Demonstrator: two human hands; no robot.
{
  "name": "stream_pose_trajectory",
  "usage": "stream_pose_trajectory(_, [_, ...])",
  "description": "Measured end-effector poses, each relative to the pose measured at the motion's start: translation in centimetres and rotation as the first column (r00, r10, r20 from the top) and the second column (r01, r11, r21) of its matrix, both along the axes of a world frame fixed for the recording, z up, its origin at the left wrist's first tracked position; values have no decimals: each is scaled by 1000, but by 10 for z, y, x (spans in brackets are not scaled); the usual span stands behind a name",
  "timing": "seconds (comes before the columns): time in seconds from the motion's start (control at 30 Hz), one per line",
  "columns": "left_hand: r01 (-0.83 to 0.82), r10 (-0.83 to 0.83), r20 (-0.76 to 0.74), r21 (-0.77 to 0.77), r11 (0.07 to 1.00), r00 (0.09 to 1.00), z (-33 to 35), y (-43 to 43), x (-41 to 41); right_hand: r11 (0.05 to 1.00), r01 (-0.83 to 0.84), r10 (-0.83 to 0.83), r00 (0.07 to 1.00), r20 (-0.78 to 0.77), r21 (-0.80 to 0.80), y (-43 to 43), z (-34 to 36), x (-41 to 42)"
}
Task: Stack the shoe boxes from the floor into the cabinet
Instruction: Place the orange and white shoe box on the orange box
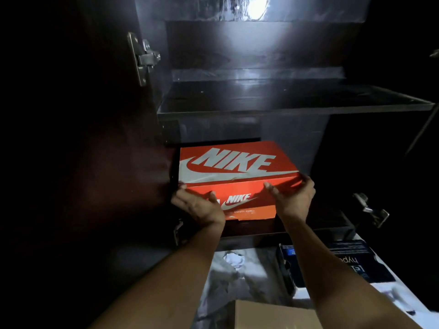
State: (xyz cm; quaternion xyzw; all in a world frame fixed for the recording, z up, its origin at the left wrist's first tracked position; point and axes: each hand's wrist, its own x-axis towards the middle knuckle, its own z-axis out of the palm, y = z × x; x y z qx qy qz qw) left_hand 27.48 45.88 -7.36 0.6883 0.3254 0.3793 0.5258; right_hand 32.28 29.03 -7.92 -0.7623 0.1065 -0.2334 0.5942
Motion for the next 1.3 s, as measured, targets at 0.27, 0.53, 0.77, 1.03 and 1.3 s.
stream_pose_trajectory(0.27, [134,-129,-38,359,924,991,-37,21,18,994,-90,88,996,-30,-65,6,-10,34])
stream_pose_trajectory(0.53, [321,-229,-306,299,899,924,-26,35,40,955,-295,289,950,-118,-35,10,-15,46])
stream_pose_trajectory(0.77, [416,-305,-391,241,877,869,-20,51,48,862,-506,498,854,-150,-19,-3,-3,41])
stream_pose_trajectory(1.03, [486,-340,-478,220,846,810,-8,53,37,844,-532,497,826,-266,-72,-11,-5,22])
stream_pose_trajectory(1.3, [655,-503,-529,141,742,684,35,28,-6,845,-512,459,842,-283,-154,-33,55,-25])
